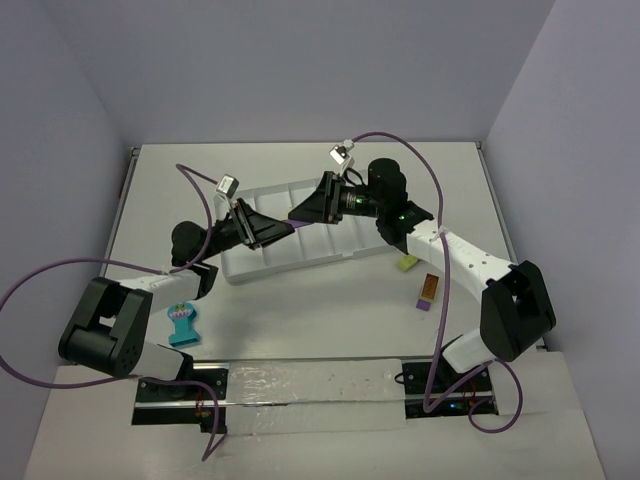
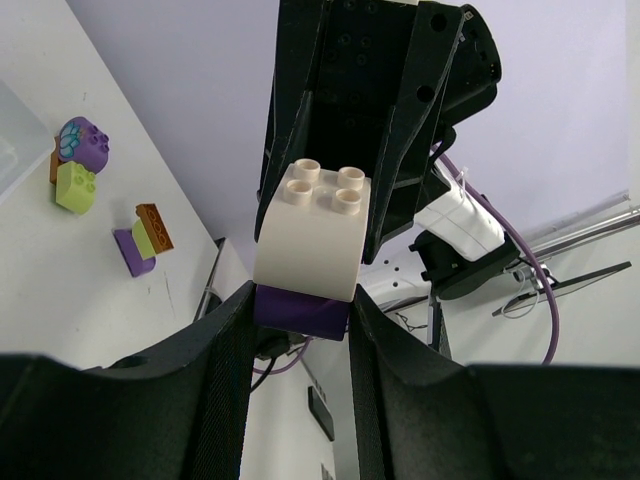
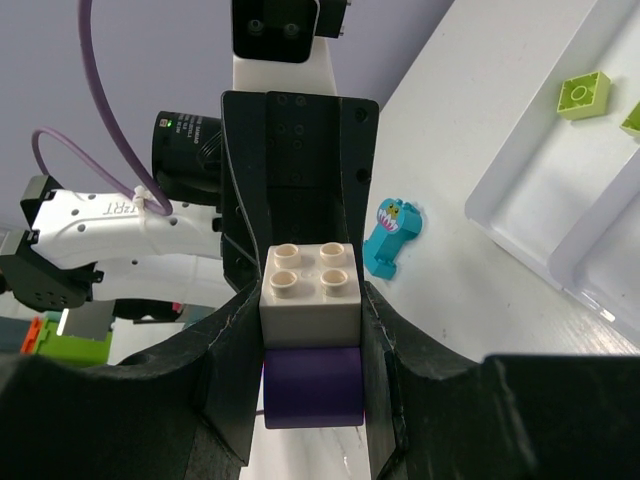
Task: Sort the legos into containers by color
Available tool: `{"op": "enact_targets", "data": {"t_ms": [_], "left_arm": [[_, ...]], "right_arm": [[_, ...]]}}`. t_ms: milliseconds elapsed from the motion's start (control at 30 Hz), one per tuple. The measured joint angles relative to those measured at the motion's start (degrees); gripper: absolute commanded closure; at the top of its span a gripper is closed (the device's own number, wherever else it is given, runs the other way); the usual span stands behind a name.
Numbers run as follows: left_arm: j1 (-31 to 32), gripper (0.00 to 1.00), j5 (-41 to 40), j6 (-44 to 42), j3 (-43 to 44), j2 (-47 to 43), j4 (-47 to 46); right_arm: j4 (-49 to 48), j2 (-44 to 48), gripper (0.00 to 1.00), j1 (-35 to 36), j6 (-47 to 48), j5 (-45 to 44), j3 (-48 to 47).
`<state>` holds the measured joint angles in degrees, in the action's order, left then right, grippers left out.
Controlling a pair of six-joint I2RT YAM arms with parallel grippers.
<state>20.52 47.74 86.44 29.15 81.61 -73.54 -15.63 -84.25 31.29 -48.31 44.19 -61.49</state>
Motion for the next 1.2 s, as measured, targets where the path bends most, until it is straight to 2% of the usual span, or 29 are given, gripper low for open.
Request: {"op": "enact_targets", "data": {"t_ms": [400, 567, 767, 933, 1033, 1100, 1200], "left_arm": [[0.0, 1.0, -1.3, -1.2, -0.6, -1.4, 0.0], [0.0, 1.0, -1.3, -1.3, -0.6, -1.4, 0.0], [0.0, 1.0, -1.3, -1.0, -0.6, -0.8, 0.0], [0.0, 1.0, -1.3, -0.9, -0.6, -0.2, 0.0], [0.0, 1.0, -1.3, -0.8, -0.6, 0.0, 0.2], [0.0, 1.0, -1.3, -0.6, -0.6, 0.0, -0.2], [0.0, 1.0, -1.1, -0.5, -0.6, 0.0, -0.3]], "right_arm": [[3.0, -1.4, 0.49, 0.1, 1.9, 0.9, -3.3], [3.2, -1.6, 0.36, 0.1, 2.0, 0.9, -3.5], [3.3, -2.7, 0.35, 0.1, 2.1, 0.9, -3.5], [3.2, -3.2, 0.48, 0.1, 1.8, 0.9, -3.5], [2.7, -3.3, 0.69, 0.1, 1.4, 1.2, -3.5], [2.3, -3.3, 0.89, 0.1, 1.0, 1.7, -3.6], [2.3, -3.3, 1.0, 0.1, 0.8, 1.7, -3.6]]}}
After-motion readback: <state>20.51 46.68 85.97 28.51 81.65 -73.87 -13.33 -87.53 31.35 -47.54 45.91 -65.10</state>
